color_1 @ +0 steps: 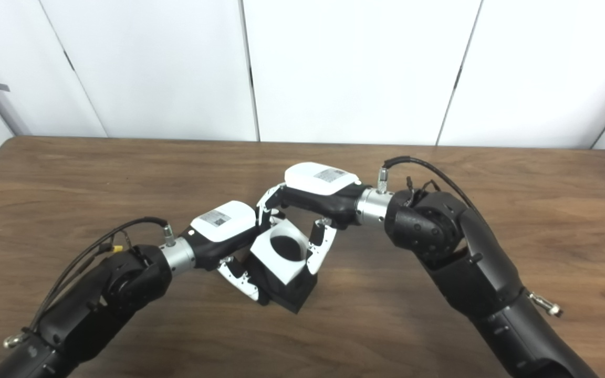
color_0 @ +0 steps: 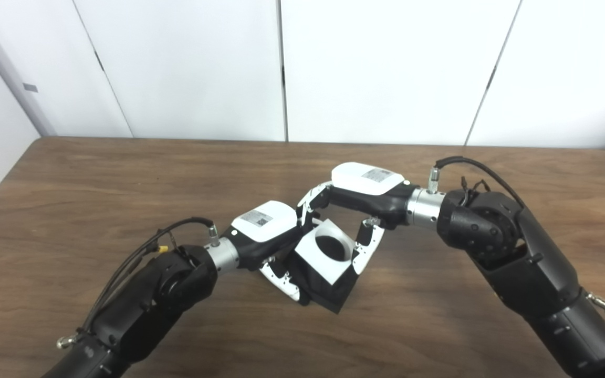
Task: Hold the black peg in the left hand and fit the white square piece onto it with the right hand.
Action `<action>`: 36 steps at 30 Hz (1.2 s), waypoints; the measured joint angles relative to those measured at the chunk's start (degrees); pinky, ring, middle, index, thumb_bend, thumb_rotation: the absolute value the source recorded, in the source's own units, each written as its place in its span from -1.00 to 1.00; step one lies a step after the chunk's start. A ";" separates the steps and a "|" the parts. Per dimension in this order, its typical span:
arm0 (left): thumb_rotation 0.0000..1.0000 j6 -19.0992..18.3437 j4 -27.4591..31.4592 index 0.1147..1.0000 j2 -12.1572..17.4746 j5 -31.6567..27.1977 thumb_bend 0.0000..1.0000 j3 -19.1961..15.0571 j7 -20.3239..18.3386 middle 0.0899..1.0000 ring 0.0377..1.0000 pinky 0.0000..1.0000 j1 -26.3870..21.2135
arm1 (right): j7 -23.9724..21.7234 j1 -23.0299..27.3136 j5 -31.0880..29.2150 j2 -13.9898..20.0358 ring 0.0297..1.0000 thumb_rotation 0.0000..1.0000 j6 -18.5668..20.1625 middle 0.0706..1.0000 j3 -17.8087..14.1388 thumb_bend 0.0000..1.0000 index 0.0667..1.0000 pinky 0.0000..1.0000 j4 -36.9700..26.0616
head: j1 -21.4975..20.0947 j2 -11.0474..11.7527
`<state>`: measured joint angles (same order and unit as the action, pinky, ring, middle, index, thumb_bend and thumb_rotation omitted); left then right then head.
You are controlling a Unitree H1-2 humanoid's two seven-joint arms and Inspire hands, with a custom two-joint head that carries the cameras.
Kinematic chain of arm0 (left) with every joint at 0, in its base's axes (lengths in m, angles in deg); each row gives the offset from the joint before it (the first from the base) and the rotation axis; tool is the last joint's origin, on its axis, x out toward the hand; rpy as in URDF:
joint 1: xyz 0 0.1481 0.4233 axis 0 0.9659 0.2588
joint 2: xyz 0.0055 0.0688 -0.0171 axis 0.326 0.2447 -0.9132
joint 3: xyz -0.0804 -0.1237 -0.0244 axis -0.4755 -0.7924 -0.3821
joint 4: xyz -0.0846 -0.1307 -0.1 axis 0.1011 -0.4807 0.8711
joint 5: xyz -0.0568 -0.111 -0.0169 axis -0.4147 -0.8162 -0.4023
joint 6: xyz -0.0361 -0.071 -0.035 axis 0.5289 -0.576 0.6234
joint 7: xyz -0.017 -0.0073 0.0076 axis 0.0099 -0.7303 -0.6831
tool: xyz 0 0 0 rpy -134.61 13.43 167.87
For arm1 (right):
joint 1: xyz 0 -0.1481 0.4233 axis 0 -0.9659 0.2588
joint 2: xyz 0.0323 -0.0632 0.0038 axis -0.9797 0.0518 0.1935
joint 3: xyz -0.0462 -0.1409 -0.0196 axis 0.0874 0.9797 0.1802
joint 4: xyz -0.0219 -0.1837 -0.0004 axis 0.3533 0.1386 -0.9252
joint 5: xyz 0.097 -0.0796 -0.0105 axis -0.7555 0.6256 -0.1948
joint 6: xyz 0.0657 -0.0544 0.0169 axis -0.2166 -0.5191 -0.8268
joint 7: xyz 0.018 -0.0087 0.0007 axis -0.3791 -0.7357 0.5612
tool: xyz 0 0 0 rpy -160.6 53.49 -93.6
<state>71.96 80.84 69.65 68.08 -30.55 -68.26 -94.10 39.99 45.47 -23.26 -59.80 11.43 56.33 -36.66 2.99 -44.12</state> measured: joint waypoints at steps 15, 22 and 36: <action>-0.85 -0.03 0.21 -0.15 0.18 0.06 0.05 0.11 -0.33 0.71 0.84 0.60 -0.04 | -3.67 2.07 4.53 -0.14 0.59 -0.74 4.28 0.47 3.73 0.05 -0.12 0.45 -3.81 | -0.35 -0.09; -0.85 0.11 0.13 -0.15 0.23 -0.01 0.04 0.12 -0.32 0.68 0.85 0.64 -0.04 | -3.79 2.62 4.65 0.28 0.54 -0.73 4.50 0.45 4.68 0.05 -0.12 0.45 -3.94 | -0.35 -0.17; -0.84 -0.33 0.27 -0.15 0.19 0.08 0.05 0.19 -0.31 0.68 0.78 0.55 -0.02 | -3.87 3.76 6.13 1.28 0.59 -0.70 4.94 0.50 6.62 0.05 -0.10 0.55 -4.65 | -0.53 -0.44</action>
<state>71.64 81.11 69.84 68.16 -30.36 -68.57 -94.13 36.12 49.23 -17.13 -58.52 16.37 62.95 -41.31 2.46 -44.56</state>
